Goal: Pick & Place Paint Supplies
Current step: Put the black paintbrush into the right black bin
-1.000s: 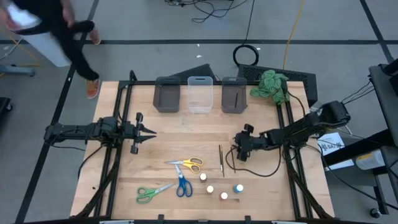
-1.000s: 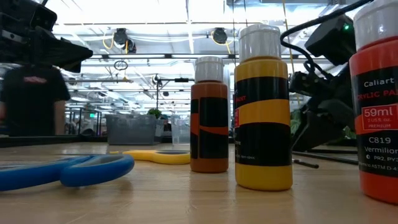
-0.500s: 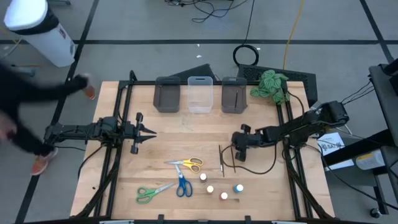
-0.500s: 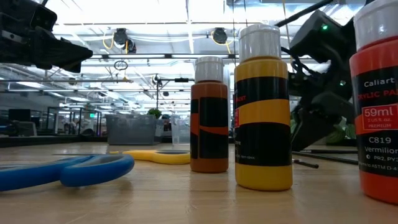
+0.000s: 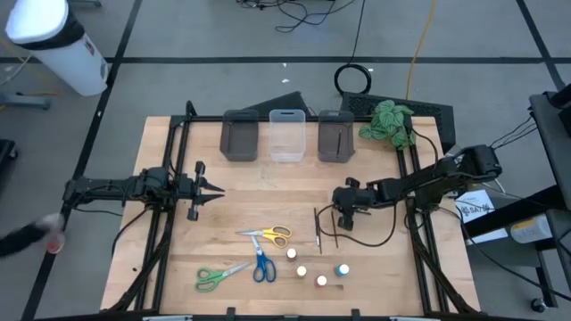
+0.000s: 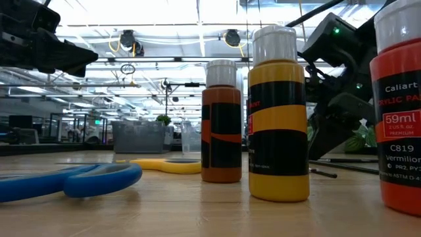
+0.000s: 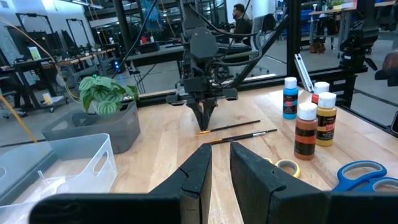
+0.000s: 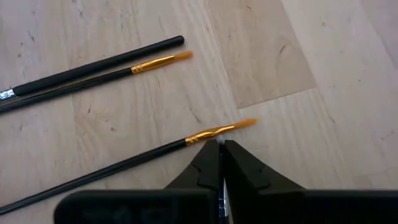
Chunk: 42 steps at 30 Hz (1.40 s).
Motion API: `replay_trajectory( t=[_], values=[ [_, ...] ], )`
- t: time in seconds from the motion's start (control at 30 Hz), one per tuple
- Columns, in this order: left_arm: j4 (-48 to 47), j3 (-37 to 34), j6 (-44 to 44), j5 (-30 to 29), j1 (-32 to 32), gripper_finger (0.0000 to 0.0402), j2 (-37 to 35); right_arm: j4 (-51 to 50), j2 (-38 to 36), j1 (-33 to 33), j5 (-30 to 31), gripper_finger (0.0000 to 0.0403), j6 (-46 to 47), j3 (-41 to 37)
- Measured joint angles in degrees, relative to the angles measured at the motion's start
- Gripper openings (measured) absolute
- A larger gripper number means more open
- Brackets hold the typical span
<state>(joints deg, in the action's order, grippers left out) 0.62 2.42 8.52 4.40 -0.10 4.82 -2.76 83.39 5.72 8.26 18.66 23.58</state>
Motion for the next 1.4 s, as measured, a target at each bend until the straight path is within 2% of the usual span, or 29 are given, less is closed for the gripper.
replay_trajectory(
  t=[0.17, 0.53, 0.7, 0.83, 1.17, 1.33, 1.4],
  values=[
    [0.01, 0.00, 0.01, 0.00, 0.00, 0.0072, 0.00, 4.67, -4.70, 0.01, 1.70, 0.0001, -1.35, -0.02],
    [-0.07, 0.00, 0.01, 0.02, 0.00, 0.0072, 0.02, 8.01, -17.47, -0.05, 5.00, 0.0000, -1.64, -0.19],
    [0.00, 0.00, 0.02, 0.02, 0.00, 0.0072, 0.02, 13.92, -20.32, -0.83, 5.26, 0.0000, -4.34, -0.19],
    [-0.01, 0.00, 0.02, 0.01, 0.00, 0.0072, 0.02, 23.11, -20.99, -3.08, 6.69, 0.0000, -6.09, -0.09],
    [-0.02, 0.00, 0.01, 0.00, 0.00, 0.0072, 0.02, 46.64, -21.00, -14.18, 6.46, 0.0000, -15.53, -0.06],
    [-0.02, 0.00, 0.02, 0.00, 0.00, 0.0072, 0.02, 50.84, -21.00, -23.48, 0.65, 0.0000, -16.37, 0.86],
    [-0.02, 0.00, 0.02, 0.00, 0.00, 0.0072, 0.02, 50.29, -20.96, -27.12, 0.49, 0.0000, -16.57, 1.83]
  ],
)
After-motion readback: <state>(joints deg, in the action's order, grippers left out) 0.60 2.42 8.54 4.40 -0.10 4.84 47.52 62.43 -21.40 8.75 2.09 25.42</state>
